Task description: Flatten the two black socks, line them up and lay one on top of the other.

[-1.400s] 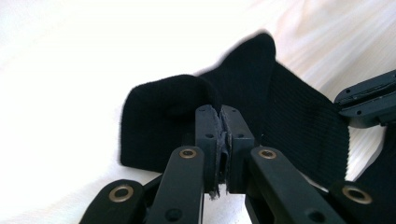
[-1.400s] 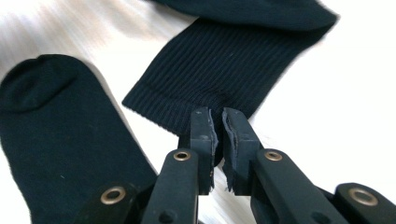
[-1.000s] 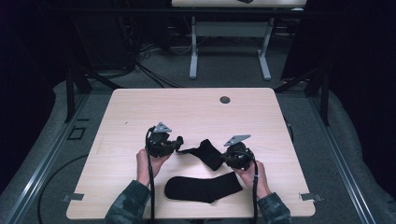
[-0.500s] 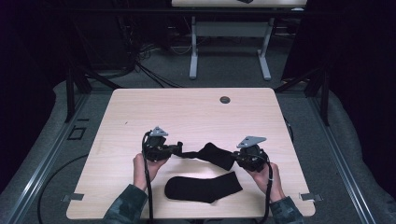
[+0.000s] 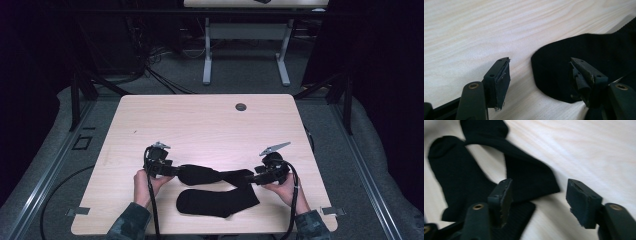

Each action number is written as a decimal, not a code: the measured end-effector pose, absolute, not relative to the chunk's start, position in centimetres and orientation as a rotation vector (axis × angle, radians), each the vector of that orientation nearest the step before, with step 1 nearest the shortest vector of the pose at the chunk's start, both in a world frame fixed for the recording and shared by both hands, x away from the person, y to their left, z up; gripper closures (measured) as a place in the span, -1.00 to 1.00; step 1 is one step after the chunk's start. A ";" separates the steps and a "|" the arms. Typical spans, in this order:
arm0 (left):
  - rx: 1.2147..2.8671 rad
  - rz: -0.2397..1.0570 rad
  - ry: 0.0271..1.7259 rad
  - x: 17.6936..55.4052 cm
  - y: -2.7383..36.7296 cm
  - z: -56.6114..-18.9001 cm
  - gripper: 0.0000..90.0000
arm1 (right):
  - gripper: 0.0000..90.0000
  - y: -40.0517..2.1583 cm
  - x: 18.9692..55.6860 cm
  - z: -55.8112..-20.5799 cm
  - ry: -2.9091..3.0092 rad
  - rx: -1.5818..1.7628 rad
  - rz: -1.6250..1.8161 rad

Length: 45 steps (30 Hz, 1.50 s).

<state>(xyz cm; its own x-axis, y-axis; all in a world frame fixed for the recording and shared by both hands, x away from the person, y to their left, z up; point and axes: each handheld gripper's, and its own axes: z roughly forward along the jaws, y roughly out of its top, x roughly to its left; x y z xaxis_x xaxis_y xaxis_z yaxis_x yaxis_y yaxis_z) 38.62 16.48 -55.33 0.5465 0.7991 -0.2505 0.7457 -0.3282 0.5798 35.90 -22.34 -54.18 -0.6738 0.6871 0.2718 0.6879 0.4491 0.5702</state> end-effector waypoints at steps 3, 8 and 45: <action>2.163 0.085 1.248 39.1 16.0 -56.1 -0.16 | -0.25 -22.0 36.0 -54.9 -2.645 -1.264 -1.052; 2.183 0.106 1.233 38.9 15.5 -56.3 -0.02 | -0.13 -21.3 36.9 -56.0 -2.698 -1.352 -0.948; 2.256 0.063 1.107 39.2 14.4 -56.0 0.64 | 0.35 -20.3 36.2 -50.3 -3.325 -0.785 -1.004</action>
